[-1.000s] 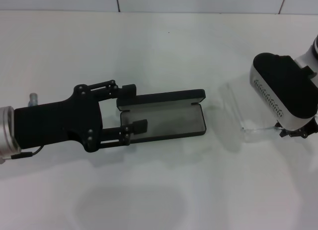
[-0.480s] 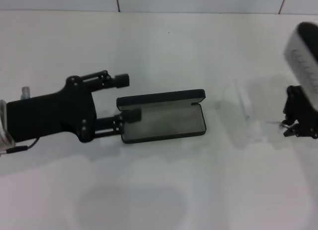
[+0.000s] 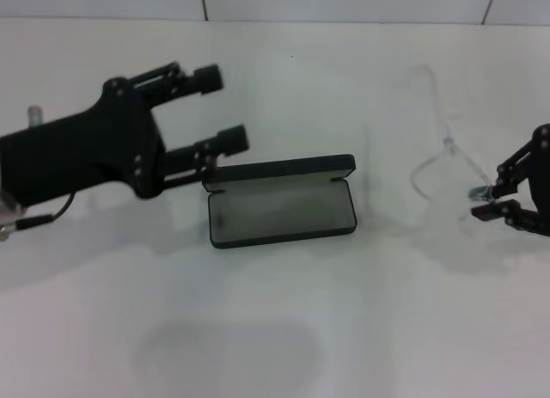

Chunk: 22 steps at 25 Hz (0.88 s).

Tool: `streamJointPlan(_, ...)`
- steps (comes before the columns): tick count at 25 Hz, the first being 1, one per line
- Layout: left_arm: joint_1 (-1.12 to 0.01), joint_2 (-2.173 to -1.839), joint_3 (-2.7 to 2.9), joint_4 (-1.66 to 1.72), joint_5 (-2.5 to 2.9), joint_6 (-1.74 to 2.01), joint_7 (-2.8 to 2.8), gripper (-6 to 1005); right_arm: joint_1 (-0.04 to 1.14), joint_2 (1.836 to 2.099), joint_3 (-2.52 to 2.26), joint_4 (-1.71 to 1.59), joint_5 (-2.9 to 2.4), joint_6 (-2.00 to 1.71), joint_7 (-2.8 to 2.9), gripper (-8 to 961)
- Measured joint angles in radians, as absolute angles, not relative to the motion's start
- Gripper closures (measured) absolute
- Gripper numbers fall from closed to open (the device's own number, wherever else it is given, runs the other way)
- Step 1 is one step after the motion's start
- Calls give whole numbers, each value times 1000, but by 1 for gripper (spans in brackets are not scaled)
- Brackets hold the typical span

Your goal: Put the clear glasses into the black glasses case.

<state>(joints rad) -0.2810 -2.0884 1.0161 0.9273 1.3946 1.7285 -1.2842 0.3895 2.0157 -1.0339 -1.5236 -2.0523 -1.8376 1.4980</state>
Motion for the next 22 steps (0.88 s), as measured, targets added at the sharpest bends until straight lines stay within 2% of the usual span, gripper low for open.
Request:
streamJointPlan(4, -304, -2088, 1075, 950, 1328, 1730, -1277, 409, 323, 2019, -1021, -1393, -1858, -1822, 1412, 856)
streamJointPlan(10, -390, -2089, 1165, 941, 1308, 1730, -1241, 416, 336, 2019, -1027, -1123, -1706, -1871, 1325, 856)
streamJointPlan(14, -447, -2091, 1188, 924, 1301, 1721, -1231, 581, 348, 2021, -1047, -1025, -1694, -1896, 1270, 856)
streamJointPlan(21, -471, -2093, 1189, 870, 1237, 1688, -1231, 861, 351, 2025, -1201, -1004, -1664, -1881, 1212, 856)
streamJointPlan(22, -474, -2093, 1189, 846, 1219, 1683, -1231, 870, 351, 2025, -1228, -1001, -1648, -1878, 1196, 856)
